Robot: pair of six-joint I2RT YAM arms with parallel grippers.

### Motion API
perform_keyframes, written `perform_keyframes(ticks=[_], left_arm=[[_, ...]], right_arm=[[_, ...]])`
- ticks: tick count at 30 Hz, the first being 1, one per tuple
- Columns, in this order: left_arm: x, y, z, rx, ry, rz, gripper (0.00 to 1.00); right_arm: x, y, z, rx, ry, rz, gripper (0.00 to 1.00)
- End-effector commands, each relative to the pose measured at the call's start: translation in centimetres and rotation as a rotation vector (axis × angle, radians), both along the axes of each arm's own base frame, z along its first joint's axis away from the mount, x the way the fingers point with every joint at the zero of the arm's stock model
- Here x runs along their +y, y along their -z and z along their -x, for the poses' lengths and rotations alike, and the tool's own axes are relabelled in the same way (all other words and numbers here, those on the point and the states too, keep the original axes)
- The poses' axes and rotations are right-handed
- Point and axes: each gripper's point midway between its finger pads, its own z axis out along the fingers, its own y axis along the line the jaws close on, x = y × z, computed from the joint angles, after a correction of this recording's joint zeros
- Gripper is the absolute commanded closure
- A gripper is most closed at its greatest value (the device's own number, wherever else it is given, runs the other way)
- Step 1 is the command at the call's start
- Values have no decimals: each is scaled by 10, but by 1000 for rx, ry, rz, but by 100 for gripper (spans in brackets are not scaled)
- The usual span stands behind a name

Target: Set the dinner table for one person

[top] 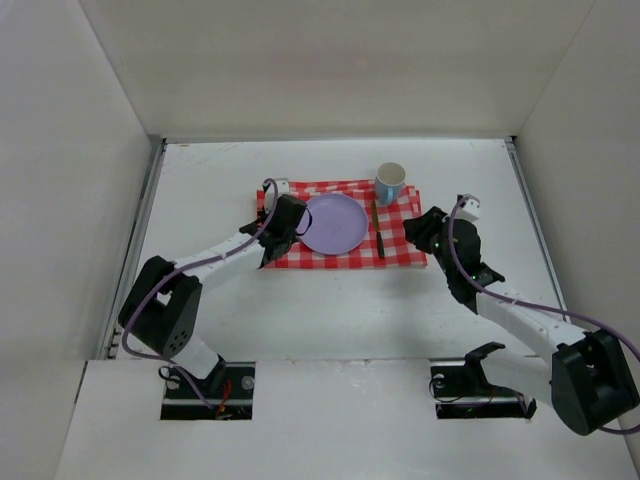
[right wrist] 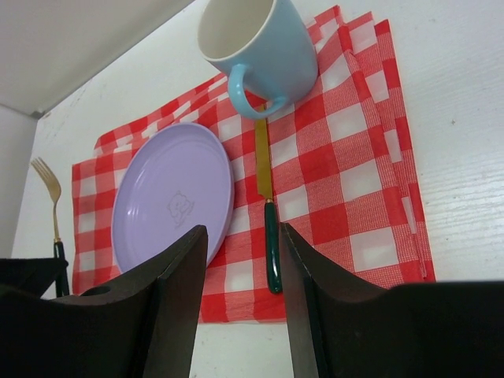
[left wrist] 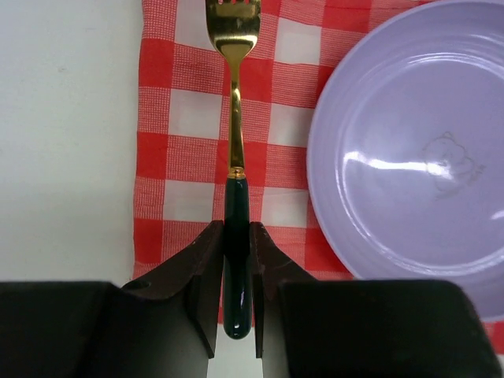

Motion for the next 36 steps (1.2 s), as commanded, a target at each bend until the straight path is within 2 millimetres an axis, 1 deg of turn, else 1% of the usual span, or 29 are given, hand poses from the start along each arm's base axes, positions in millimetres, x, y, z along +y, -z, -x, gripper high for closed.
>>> perform_keyframes(ticks=[1, 5, 9, 13, 16, 18, 22, 28, 30, 33, 36], left_arm=[[-2, -3, -17, 2, 45, -15, 99], [-7, 11, -21, 30, 51, -22, 99], [-19, 14, -25, 22, 71, -19, 99], [-23, 20, -28, 30, 79, -23, 98], [-24, 29, -27, 48, 83, -31, 98], [-21, 36, -29, 62, 74, -39, 98], [-18, 45, -30, 80, 65, -39, 98], [-15, 49, -29, 84, 49, -38, 97], [-16, 51, -29, 91, 51, -35, 94], [-16, 52, -29, 93, 53, -39, 85], [-15, 49, -27, 87, 51, -35, 76]], right_arm=[[5, -29, -9, -80, 4, -14, 52], [6, -29, -9, -78, -1, -13, 52], [7, -28, -9, -74, -5, -14, 52], [7, -29, -10, -79, -1, -13, 52], [8, -27, -10, -72, -9, -14, 52], [8, -27, -10, -73, -7, -12, 52], [10, -26, -10, -68, -14, -11, 52], [11, -26, -9, -68, -17, -12, 52], [10, -28, -9, -74, -14, -13, 52], [11, -26, -9, -67, -18, -13, 52], [10, -30, -8, -81, -16, -15, 52]])
